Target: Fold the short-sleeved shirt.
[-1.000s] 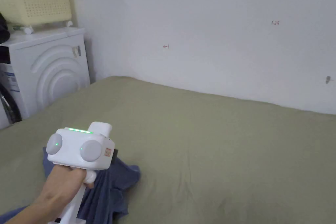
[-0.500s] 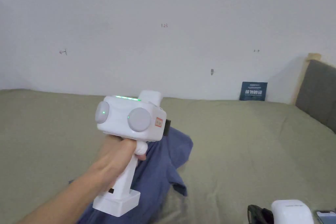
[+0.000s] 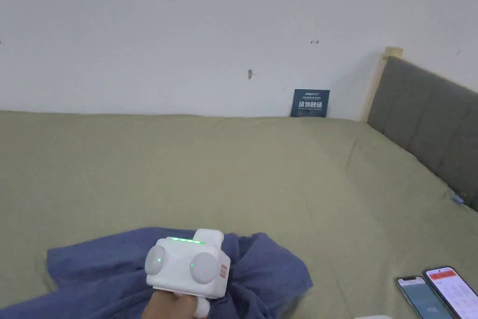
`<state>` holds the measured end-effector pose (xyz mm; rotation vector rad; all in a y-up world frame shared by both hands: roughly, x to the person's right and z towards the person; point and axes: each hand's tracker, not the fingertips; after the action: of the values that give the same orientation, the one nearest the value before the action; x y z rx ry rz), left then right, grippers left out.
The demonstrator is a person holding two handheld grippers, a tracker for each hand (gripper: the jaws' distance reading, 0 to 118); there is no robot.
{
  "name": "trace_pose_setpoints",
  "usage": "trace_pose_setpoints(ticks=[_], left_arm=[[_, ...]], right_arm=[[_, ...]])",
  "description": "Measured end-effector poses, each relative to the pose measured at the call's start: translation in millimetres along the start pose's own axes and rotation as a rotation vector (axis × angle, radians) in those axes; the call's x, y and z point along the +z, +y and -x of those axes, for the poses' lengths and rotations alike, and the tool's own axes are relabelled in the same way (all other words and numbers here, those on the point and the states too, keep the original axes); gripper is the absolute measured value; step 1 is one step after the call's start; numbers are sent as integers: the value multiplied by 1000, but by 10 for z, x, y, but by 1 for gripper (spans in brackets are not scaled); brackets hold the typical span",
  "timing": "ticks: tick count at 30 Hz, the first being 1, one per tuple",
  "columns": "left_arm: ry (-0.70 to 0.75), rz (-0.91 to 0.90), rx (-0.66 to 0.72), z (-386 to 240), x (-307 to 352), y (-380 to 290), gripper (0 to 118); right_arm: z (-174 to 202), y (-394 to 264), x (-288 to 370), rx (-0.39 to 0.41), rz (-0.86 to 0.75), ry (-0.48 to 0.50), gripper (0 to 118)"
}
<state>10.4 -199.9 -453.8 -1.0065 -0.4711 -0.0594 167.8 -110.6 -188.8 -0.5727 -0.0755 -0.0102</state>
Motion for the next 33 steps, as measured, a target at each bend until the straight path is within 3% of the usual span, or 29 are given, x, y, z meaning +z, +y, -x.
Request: trace_pose_setpoints(ticks=[1, 3, 4, 5, 13, 14, 15, 16, 17, 24, 33], left_arm=[[-2, -17, 2, 31, -2, -25, 15], [1, -131, -6, 107, 132, -73, 94], [30, -145, -19, 144, 217, -88, 114], [41, -188, -29, 197, 359, -122, 116], [152, -415, -2, 874, 2177, -791, 111], [190, -449, 0, 958, 2444, -942, 93], [241, -474, 26, 1033, 2676, -1108, 64], [264, -511, 70, 1109, 2868, -1262, 28], [298, -544, 104, 1207, 3089, -1436, 7], [466, -575, 171, 1525, 3826, -2240, 7], [394, -455, 241, 1976, 3378, -2038, 7]], right_arm=[[5, -9, -37, 2, 7, -3, 0], [15, -16, -79, -1, 14, -6, 0], [22, -12, -85, -3, 17, -7, 0], [27, -10, -72, -6, 16, -8, 0], [219, 120, 206, 11, -92, -5, 0], [258, 143, 259, 14, -112, 2, 0], [298, 163, 307, 16, -133, 5, 0], [337, 177, 350, 22, -153, 11, 0], [381, 188, 396, 35, -173, 18, 0], [706, 253, 547, 63, -244, 52, 0], [927, 298, 371, 102, -211, 97, 0]])
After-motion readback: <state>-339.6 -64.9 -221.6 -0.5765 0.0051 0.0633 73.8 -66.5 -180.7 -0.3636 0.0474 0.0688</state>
